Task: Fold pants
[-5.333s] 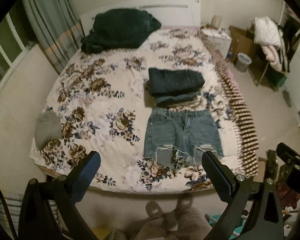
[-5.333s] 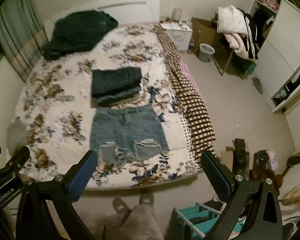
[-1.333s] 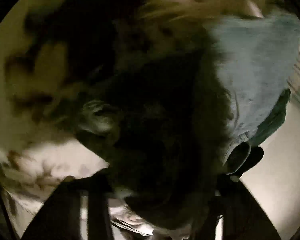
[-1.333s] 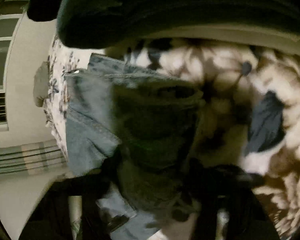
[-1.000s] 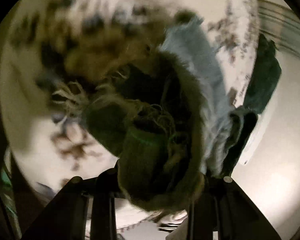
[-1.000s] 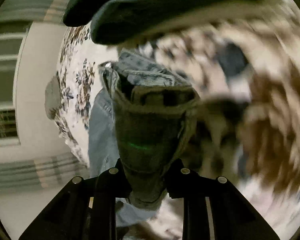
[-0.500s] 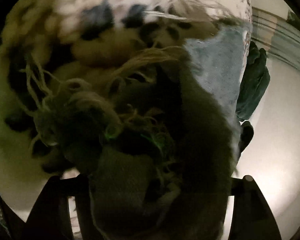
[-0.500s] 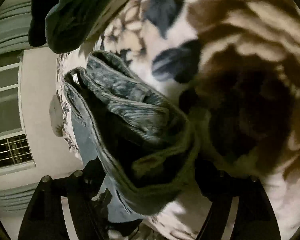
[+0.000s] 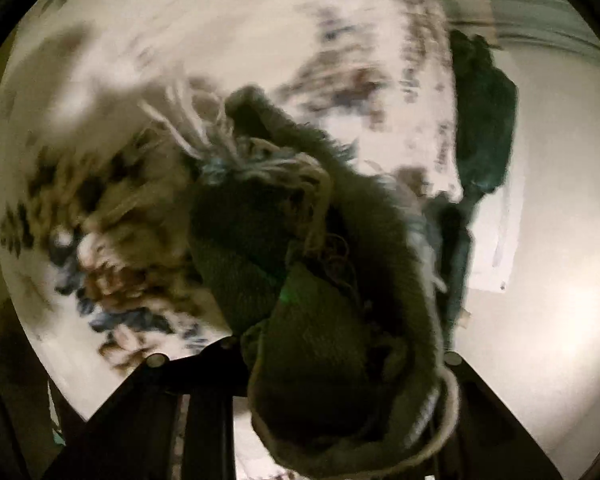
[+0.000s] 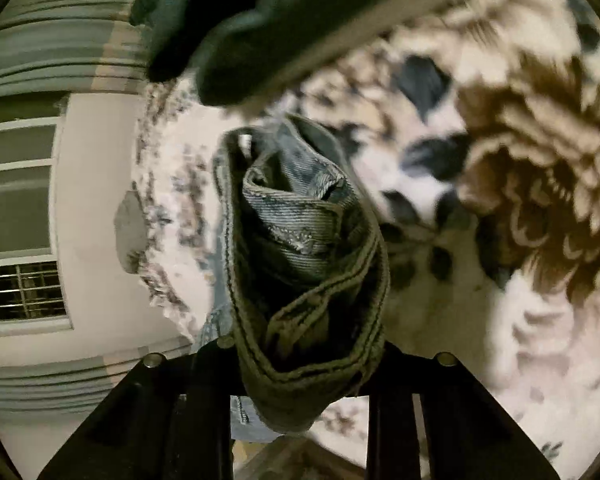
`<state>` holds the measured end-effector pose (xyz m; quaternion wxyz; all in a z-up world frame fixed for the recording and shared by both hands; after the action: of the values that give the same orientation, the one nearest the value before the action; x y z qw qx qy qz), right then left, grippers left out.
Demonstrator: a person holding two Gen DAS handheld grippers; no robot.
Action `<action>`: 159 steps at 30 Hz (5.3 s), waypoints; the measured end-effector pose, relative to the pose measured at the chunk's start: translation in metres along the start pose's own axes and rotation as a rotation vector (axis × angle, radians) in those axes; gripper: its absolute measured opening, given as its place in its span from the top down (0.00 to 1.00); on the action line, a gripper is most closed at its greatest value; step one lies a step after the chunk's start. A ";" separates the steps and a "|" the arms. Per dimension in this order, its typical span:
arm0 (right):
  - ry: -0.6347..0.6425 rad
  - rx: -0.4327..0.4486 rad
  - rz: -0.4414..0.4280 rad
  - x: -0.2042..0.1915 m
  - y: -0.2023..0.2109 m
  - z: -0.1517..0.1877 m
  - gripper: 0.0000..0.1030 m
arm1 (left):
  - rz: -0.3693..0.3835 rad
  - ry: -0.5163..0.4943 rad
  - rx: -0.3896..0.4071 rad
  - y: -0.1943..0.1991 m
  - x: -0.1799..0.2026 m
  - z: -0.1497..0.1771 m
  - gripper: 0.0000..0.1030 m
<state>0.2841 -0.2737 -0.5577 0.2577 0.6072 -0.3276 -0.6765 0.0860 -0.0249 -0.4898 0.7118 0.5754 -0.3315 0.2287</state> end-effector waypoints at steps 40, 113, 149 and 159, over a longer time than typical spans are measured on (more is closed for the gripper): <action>-0.244 0.470 -0.041 0.011 0.130 -0.258 0.60 | 0.029 -0.512 -0.433 -0.291 0.295 -0.058 0.63; 0.425 0.986 0.715 -0.429 0.551 0.313 0.02 | -0.065 -1.485 0.317 0.333 0.424 0.112 0.00; 0.409 0.930 0.723 -0.427 0.541 0.295 0.02 | -0.065 -1.498 0.321 0.341 0.418 0.106 0.00; 0.412 0.929 0.735 -0.424 0.538 0.293 0.02 | -0.062 -1.500 0.325 0.341 0.420 0.104 0.00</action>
<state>0.0222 -0.2700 0.1397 0.2404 0.6215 -0.7184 -0.1995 0.1070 -0.0699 0.0592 0.2089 0.6830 -0.6716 -0.1970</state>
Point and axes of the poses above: each gripper's, at about its wrist camera, not at the fingertips, and y roughly against the way its jaws point, x to its right, z to its underside, the point moved 8 cm from there along -y, roughly the way its jaws point, and after that the axes turned 5 degrees about x, right-handed, at the moved point
